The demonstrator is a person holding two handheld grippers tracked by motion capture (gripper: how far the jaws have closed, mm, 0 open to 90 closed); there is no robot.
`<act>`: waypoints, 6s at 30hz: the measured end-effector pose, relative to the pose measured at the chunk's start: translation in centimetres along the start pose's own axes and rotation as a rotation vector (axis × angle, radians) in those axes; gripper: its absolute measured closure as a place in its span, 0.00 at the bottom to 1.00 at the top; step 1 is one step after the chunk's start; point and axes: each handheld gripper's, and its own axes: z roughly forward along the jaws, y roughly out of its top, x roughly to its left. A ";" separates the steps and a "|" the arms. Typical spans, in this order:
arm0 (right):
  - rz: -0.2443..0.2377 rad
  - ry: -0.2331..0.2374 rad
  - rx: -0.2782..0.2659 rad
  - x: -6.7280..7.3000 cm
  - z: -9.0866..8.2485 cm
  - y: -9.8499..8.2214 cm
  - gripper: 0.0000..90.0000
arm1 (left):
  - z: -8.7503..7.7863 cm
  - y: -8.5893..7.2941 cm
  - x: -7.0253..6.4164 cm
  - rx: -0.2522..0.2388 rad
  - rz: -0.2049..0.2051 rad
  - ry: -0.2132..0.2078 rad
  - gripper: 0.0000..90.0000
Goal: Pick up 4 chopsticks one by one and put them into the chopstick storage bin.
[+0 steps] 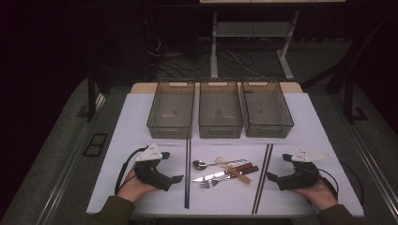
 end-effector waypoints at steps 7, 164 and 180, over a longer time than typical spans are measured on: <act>0.018 0.004 0.013 -0.4 0.0 0.1 0.02 | 0.2 -0.1 0.1 0.017 0.005 0.005 0.00; -0.023 -0.040 0.189 -1.8 10.1 6.8 1.00 | 0.2 -0.3 0.2 0.006 -0.011 0.001 0.00; -0.041 -0.023 0.195 -1.2 10.3 7.0 1.00 | 0.2 -0.3 0.1 0.007 -0.009 0.000 0.00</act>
